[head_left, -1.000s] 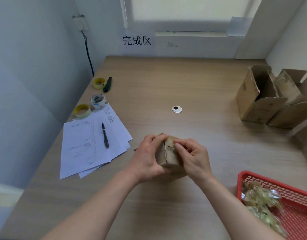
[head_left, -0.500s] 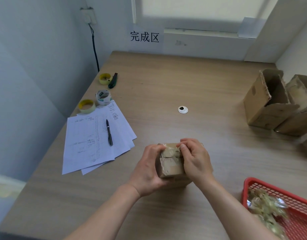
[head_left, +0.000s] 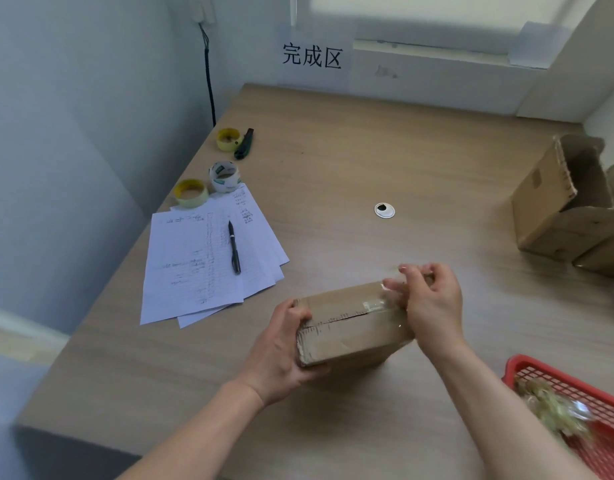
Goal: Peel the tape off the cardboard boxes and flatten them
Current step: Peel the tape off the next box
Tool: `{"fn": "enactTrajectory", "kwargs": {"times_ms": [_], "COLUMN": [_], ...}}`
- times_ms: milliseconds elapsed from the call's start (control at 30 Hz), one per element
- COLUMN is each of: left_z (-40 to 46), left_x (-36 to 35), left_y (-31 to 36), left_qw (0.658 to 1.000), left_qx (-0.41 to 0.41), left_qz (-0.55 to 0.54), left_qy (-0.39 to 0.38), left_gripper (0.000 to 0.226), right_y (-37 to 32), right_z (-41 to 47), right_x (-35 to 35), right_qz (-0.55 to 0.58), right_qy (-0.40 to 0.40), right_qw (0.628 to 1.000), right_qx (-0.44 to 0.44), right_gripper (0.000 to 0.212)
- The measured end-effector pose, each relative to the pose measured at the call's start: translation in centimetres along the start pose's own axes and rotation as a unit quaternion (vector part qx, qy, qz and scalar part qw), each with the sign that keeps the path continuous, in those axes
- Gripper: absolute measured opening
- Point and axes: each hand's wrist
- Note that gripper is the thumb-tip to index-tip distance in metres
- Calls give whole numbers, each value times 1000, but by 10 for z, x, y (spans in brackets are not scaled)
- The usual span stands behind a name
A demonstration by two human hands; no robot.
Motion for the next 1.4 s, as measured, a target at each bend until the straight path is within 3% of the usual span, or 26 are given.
{"fn": "enactTrajectory", "kwargs": {"times_ms": [133,233,267,333,400,467,500,567,633,733,867,967,1100,1167,1267,1333,1400], "left_z": [4,11,13,21,32,41,44,45,41,37,39,41,39,39,38,39,39], "left_x": [2,5,7,11,13,10,8,3,-1,-3,-1,-1,0,1,2,1,1], "left_y": [1,2,1,5,16,28,32,37,36,35,35,36,37,36,36,36,36], "left_qw": [1000,999,998,994,986,978,975,975,979,982,984,985,987,988,989,989,989], "left_qx": [-25,-28,-35,-55,-89,-118,-122,-116,-103,-91,-79,-72,-64,-65,-65,-65,-67], "left_qz": [6,26,39,88,135,169,181,184,171,159,154,154,140,137,128,126,125], "left_qy": [-8,-22,-24,-24,-27,-42,-49,-47,-39,-39,-39,-43,-39,-42,-39,-38,-41], "left_gripper": [78,80,81,77,67,61,60,59,59,60,59,59,57,58,57,57,57], "right_y": [1,6,8,14,20,24,25,23,21,21,23,24,29,27,18,13,9], "right_z": [11,10,9,3,-4,-9,-13,-18,-20,-23,-23,-30,-27,-18,-7,-4,-4], "right_x": [21,23,23,25,27,28,28,27,25,23,17,14,14,20,26,28,25], "right_qz": [71,101,83,-11,-185,-368,-406,-396,-346,-319,-330,-363,-373,-324,-148,-88,-169], "right_qy": [-10,9,15,21,24,46,59,66,49,10,-10,-32,-8,17,17,30,41], "right_qw": [997,991,993,1000,977,898,866,854,871,862,849,841,841,875,981,995,982], "right_qx": [-42,-86,-80,-17,105,235,286,331,346,394,413,399,393,359,121,26,70], "right_gripper": [19,37,34,20,19,20,19,27,37,16,17,40,22,6,31,29,18]}}
Point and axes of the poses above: each hand's wrist, its own z-axis towards the middle knuckle, its own x-axis out of the back of the hand, y = z × x, and after that the axes turned 9 degrees about y, right-handed
